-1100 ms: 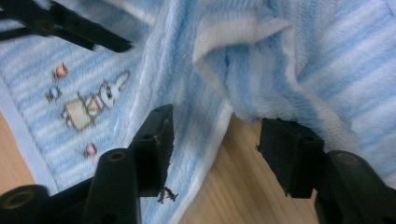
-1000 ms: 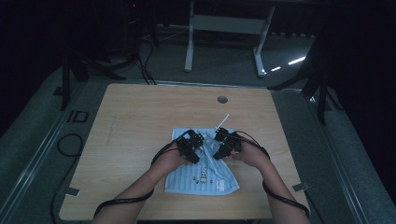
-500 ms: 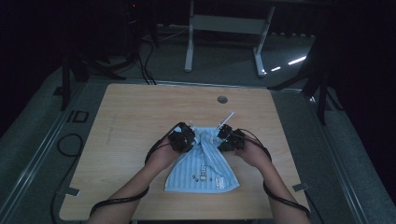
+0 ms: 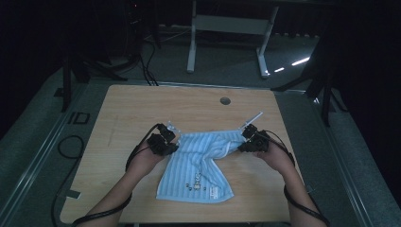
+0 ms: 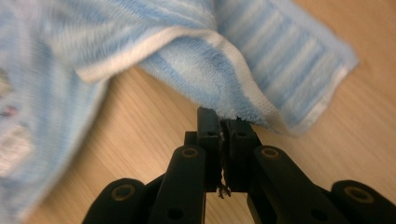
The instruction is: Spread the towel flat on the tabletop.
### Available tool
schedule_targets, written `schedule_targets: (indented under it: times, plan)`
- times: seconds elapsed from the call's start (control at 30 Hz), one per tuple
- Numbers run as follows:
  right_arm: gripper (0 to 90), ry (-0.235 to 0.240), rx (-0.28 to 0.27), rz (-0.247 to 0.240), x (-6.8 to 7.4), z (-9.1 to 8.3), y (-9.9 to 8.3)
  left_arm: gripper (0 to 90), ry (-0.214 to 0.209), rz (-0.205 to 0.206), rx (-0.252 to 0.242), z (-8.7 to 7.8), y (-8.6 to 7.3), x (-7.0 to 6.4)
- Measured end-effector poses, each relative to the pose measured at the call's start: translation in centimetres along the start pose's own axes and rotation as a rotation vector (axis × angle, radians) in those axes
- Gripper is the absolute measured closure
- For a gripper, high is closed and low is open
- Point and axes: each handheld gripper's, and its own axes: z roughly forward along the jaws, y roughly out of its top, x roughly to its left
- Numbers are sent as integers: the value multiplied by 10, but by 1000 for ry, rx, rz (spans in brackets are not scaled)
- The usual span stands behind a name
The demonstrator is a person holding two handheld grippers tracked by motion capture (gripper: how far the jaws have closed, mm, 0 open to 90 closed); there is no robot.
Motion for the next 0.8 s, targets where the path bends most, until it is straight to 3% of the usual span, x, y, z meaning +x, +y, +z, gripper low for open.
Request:
schedule_targets:
  times: [0.13,0.2,0.3,0.37,0.43,0.53,0.7,0.8]
  plan:
    - [869,1,19,21,-7,9,-5,860,-4,-37,20,8,-10,9]
    - [859,12,26,35,-10,13,-7,851,-41,-40,49,11,-12,10]
    - [706,8,44,41,-9,13,-7,719,-22,-8,45,8,-10,5]
    - [609,15,25,42,-6,8,-5,613,-35,-21,17,4,-7,3]
    - [527,14,1,36,1,1,-3,528,-55,-5,9,1,-3,2]
    - [489,33,-20,5,16,-5,3,477,-37,-8,10,4,3,2]
    - [478,53,-13,-50,43,1,9,476,-12,-50,26,17,8,13]
    - [473,55,-2,-87,56,9,10,489,-18,-75,30,26,7,19]
